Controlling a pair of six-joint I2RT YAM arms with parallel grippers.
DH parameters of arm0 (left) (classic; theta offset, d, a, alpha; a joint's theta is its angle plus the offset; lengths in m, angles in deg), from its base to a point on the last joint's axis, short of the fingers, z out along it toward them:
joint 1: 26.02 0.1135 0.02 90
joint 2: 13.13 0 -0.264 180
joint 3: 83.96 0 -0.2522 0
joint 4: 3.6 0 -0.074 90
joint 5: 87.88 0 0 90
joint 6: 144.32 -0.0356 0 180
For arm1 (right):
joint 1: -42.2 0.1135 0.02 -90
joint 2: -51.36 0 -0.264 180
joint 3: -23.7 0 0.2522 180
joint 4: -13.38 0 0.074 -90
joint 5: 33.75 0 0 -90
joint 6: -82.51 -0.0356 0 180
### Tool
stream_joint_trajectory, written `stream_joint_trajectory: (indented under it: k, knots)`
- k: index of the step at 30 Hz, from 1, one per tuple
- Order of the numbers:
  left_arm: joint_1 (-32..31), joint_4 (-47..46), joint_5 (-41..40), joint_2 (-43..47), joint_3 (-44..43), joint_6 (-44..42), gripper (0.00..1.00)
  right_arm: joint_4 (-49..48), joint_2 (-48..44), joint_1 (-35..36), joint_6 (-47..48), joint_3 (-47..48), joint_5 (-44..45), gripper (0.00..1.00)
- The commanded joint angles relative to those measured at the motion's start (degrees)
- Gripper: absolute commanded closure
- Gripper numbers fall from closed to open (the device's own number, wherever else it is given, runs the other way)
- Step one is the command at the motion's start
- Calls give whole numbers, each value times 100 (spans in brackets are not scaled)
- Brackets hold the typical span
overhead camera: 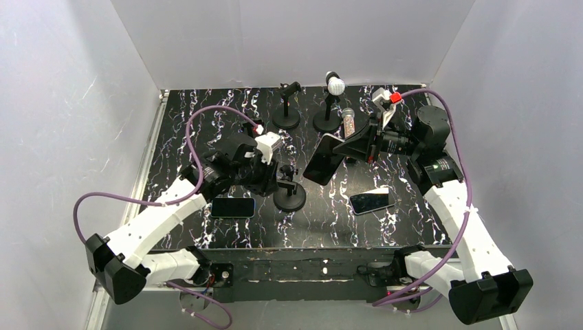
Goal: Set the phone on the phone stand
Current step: Install the phone on the phone stand.
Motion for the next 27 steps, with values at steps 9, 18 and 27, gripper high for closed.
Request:
stream_joint_trajectory:
  k: [9,18,27]
  knots:
    - [37,-128,-180,143,125,-68,76,-172,60,200,20,381,-115,99]
    - [30,-153,-49,118,150,-85,89,-172,407,650,373,612,-491,99]
    - [28,-150,-75,196,132,-110,99,-406,623,1068,771,594,-959,99]
